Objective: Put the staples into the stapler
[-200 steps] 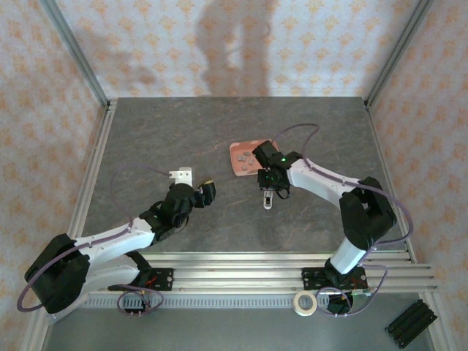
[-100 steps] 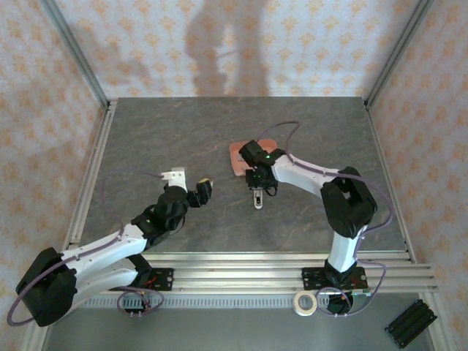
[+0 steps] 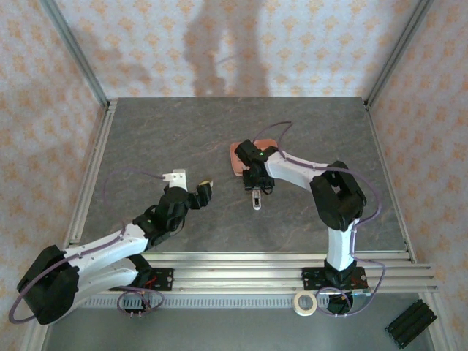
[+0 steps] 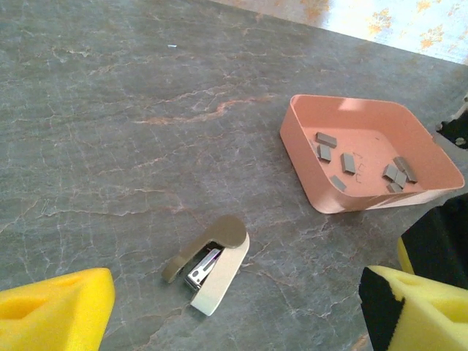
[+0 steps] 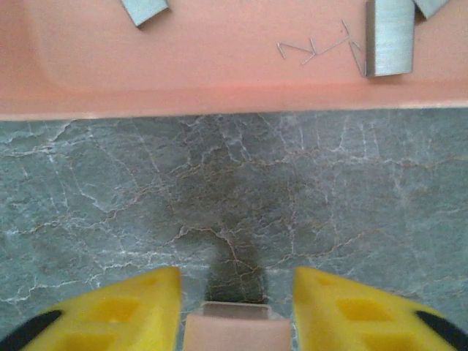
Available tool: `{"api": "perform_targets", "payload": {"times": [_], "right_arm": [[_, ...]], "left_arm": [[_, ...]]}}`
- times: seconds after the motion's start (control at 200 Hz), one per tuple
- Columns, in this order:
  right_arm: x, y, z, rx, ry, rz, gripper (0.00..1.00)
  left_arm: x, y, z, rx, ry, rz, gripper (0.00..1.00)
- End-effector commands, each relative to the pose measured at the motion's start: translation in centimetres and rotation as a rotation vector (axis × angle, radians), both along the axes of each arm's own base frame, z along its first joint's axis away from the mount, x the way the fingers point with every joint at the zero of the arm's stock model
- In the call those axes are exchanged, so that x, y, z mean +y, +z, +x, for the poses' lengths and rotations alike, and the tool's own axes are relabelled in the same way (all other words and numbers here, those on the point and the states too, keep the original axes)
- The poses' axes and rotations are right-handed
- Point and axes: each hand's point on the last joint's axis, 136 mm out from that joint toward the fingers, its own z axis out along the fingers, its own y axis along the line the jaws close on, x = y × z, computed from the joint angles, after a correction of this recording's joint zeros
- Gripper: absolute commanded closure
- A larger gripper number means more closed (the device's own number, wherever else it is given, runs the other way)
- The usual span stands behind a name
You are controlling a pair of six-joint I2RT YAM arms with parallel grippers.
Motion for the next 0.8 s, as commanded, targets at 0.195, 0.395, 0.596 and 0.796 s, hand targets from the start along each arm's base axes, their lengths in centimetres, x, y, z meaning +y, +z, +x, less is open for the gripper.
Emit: {"api": "perform_targets", "payload": {"times": [0.195,0.395,0.596,0.796], "right_arm": [[-0.4,8.1,0.9,-0.150,0.012,0.018,0.41],[4.0,11.7,0.9,-0.244,0.210,0.111,0.33],[9.0,9.9,0.2,-0.218,0.527,0.098,0.23],[11.8,7.2,1.2,-0.144,0.650,0.036,0.20]], "left_arm": [[3.0,0.8,0.6,0.001,0.134,-0.034,0.07],[5.8,-0.9,0.6,0.131,0.219,-0.102,0.06],[7.8,-2.3,0.4,0.206,0.275,-0.169,0.05],[9.5,-2.8,0.1,0.216,0.331,-0.183,0.05]]}}
